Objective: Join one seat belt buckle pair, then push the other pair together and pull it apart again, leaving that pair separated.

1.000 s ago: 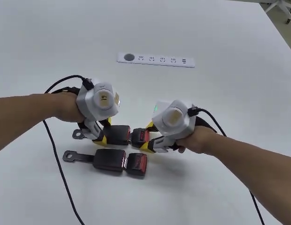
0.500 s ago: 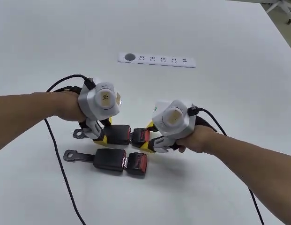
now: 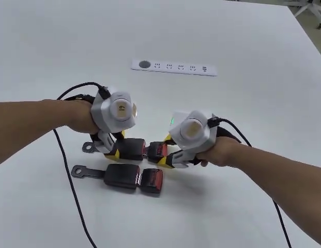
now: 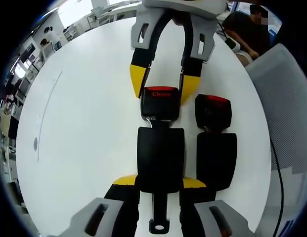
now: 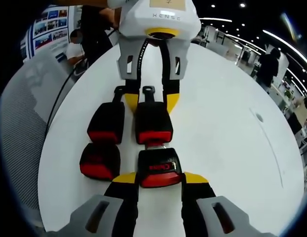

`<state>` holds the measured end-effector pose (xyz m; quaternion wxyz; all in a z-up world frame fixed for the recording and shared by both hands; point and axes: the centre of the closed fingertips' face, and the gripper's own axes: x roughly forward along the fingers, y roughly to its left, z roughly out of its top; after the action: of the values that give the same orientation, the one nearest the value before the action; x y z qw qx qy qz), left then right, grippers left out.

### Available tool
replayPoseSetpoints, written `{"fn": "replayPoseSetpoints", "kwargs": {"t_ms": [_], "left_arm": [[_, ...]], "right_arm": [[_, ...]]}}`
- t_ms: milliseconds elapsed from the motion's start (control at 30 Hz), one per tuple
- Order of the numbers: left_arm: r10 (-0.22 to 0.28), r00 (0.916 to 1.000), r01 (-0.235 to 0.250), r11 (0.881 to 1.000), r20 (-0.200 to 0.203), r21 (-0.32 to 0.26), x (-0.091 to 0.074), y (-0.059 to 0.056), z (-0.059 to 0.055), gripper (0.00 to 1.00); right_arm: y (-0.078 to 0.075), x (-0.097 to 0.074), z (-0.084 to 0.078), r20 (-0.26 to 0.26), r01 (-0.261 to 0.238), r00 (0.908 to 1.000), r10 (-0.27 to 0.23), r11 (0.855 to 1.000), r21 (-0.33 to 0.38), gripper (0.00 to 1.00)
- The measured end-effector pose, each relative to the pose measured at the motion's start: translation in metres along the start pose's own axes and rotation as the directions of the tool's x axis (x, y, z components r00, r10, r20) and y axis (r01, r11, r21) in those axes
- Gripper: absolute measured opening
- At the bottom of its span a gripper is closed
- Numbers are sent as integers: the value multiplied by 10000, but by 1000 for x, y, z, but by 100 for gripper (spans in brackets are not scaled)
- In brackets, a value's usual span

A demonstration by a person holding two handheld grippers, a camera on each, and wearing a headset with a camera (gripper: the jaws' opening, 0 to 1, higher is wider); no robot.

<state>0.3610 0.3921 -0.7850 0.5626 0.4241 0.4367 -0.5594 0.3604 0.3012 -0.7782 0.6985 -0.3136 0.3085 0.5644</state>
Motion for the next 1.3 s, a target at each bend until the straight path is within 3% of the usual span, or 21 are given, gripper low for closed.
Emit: {"fn": "replayPoseSetpoints", "kwargs": {"t_ms": [267, 667, 1300], "left_arm": [[-9, 9996, 11, 10000, -279, 75, -1, -1, 2, 31], [-8, 9999, 7, 10000, -114, -80, -2, 1, 0, 31], [3, 9999, -5, 9999, -140, -121, -2, 1, -2, 32]], "right_arm": [[-5, -5, -6, -129, -103, 9999, 101, 9997, -220, 29], [-3, -10, -8, -208, -303, 9993, 297, 9992, -245, 29], [-4, -27, -33, -792, -442, 9960, 405, 9980, -458, 29]]}}
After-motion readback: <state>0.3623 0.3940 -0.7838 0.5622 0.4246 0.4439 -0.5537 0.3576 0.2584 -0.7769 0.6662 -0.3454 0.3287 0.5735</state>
